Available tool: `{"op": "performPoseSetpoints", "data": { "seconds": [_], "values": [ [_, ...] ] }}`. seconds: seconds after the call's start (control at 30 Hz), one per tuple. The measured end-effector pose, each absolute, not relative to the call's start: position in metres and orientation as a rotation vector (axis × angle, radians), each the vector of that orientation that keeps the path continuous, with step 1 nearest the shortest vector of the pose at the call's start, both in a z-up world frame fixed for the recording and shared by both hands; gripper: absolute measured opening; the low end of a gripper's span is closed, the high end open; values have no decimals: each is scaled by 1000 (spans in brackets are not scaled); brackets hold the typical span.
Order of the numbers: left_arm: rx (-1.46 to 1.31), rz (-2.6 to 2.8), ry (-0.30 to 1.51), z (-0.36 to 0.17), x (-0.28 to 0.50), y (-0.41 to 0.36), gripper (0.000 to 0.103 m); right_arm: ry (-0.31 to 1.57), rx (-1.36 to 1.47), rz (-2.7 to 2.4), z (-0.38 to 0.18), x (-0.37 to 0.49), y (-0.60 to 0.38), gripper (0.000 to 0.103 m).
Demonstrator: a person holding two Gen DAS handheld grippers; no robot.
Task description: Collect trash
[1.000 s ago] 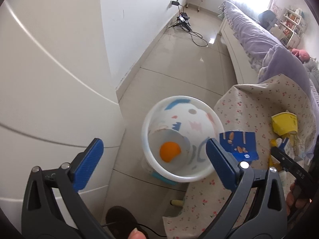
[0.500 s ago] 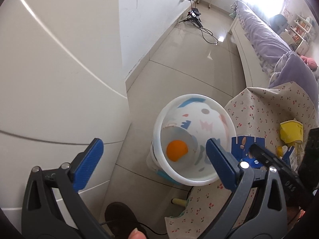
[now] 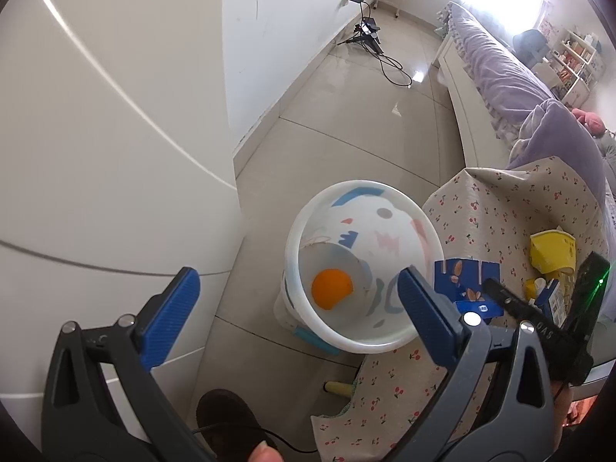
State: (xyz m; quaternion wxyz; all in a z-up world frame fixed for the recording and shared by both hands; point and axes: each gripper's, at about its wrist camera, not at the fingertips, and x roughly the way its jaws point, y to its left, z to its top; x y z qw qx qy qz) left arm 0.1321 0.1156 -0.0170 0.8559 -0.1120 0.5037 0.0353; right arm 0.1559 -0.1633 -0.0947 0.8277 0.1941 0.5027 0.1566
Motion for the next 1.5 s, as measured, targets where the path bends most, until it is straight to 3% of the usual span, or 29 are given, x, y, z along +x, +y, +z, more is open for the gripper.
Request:
{"op": "performPoseSetpoints", "data": {
  "seconds": [0.1, 0.37, 0.5, 0.93, 1.3, 1.37, 1.5],
  "values": [
    [-237, 76, 1051, -14, 131, 117, 102, 1063, 388, 424, -87, 159, -137, 40],
    [-253, 58, 1028, -8, 128, 115, 102, 982, 318, 400, -47, 148, -140, 42],
    [-248, 36, 1019, -3, 126, 107, 102, 964, 293, 312, -32, 131, -168, 65],
    [-174, -165, 1019, 9, 95, 44, 102, 918, 167, 41, 5, 41, -259, 83],
    [-41, -257, 1047, -5, 71, -12, 102, 1016, 177, -62, -33, 2, -298, 84],
    [-18, -262, 1051, -8, 68, -19, 102, 1035, 176, -65, -44, 4, -299, 82],
    [25, -276, 1060, -17, 61, -35, 102, 1072, 180, -42, -60, 8, -295, 68]
  ]
}}
